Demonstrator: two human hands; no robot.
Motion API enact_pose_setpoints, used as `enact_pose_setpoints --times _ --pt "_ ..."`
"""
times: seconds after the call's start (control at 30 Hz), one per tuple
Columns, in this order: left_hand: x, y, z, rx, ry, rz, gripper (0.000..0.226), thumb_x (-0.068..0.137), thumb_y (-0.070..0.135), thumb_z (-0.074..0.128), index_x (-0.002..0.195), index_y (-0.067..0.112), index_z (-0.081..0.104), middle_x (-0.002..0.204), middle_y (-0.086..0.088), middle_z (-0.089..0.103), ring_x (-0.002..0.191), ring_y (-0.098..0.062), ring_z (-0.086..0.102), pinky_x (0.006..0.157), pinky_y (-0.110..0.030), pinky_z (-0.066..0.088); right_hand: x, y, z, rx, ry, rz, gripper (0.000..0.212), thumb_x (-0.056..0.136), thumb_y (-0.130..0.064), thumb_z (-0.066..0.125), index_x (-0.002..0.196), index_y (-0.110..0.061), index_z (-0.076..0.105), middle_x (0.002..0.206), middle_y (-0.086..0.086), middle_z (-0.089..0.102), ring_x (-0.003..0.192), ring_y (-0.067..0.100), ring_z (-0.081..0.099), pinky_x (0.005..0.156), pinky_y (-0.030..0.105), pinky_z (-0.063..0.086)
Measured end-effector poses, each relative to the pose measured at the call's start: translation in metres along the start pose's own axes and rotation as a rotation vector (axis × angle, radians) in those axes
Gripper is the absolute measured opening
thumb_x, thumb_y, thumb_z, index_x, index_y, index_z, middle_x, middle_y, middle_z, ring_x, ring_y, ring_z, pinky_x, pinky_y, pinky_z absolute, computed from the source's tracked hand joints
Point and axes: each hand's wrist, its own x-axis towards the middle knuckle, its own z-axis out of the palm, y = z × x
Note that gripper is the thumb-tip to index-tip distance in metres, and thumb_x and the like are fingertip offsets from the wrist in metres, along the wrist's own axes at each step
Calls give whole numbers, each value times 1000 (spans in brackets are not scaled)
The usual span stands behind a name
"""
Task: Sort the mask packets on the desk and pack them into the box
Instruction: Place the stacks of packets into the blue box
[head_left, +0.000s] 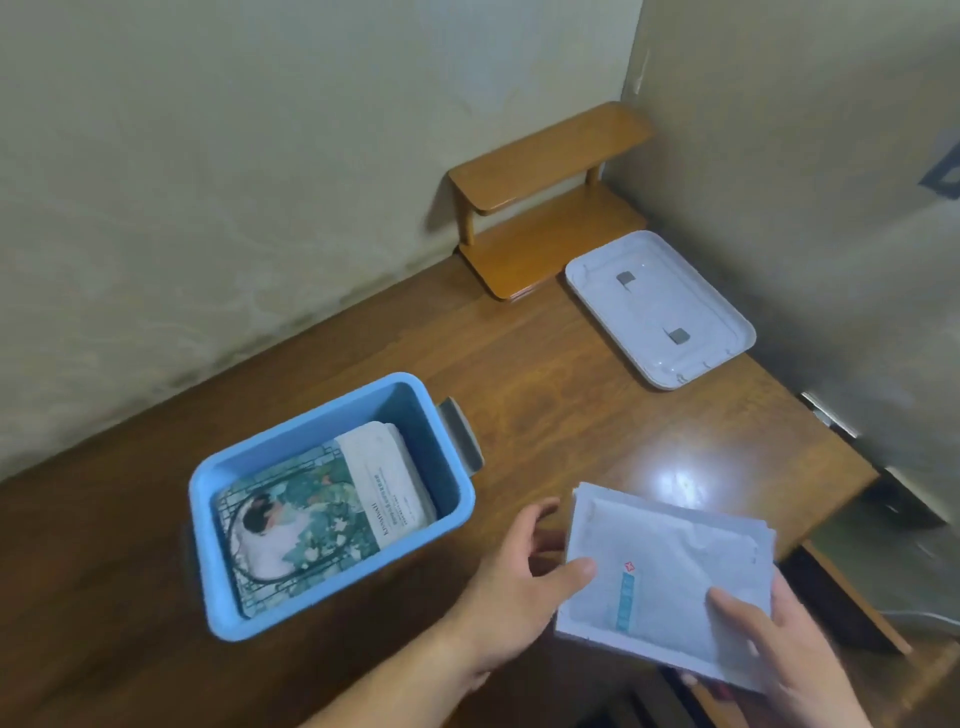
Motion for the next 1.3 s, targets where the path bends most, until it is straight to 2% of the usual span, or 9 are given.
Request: enact_pose_setpoints --times 0.2,0.4,0.53,0.67,0.83,0.9,1.0,1.17,1.3 --pt "-93 23 -102 -340 438 264 52 84 23 74 128 42 52 112 11 71 105 -7 67 90 -33 56 -2 -43 132 -11 -490 -29 49 70 -14 64 118 -13 60 101 24 68 67 40 64 45 40 51" --pt "-105 -16 -184 -85 731 149 47 96 12 59 132 39 47 112 12 70 103 -7 66 89 -35 57 47 -32 239 -638 -517 -236 22 90 -17 62 111 -20 60 95 2 73 81 20 71 63 41 59" --pt "-92 -39 -201 134 706 -5 64 96 26 57 145 49 23 130 14 58 110 -8 60 92 -40 55 71 -17 262 -981 -518 -301 26 88 -24 58 114 -22 56 101 -4 68 89 12 65 79 34 55" --pt "-86 -43 -204 396 719 -101 73 95 34 57 151 41 10 137 8 52 113 -13 57 89 -36 56 78 -14 263 -1141 -502 -218 20 89 -28 57 106 -19 50 96 -1 62 87 18 61 73 35 51" --pt "-93 -28 -193 1017 816 -222 75 94 57 46 152 25 12 127 1 54 105 -20 62 79 -36 58 77 -21 266 -1277 -524 -225 27 92 -31 53 112 -16 44 99 1 57 80 14 54 56 24 39" --pt "-90 -22 -191 1165 907 -91 68 96 55 42 151 20 22 134 -1 47 112 -21 56 82 -33 54 76 -24 266 -1361 -518 -258 30 91 -35 54 110 -15 45 98 3 58 81 17 56 56 25 40" --pt "-71 -25 -188 1206 795 205 61 96 48 37 148 15 37 151 -8 37 131 -29 44 104 -45 43 76 -25 259 -1486 -454 -441 39 89 -45 55 112 -15 49 98 5 65 84 22 63 68 33 50" --pt "-50 -38 -184 1188 651 177 66 98 53 20 153 18 27 162 0 18 149 -22 18 119 -57 14 76 -12 249 -1386 -487 -1122 63 87 -48 52 136 -11 46 140 10 48 129 31 46 103 39 44" --pt "-45 -48 -185 1250 667 56 69 96 57 18 150 17 35 155 0 37 144 -23 33 111 -65 16 92 4 253 -1635 -703 -1089 85 81 -64 37 149 -14 26 161 8 14 149 32 5 115 49 29"
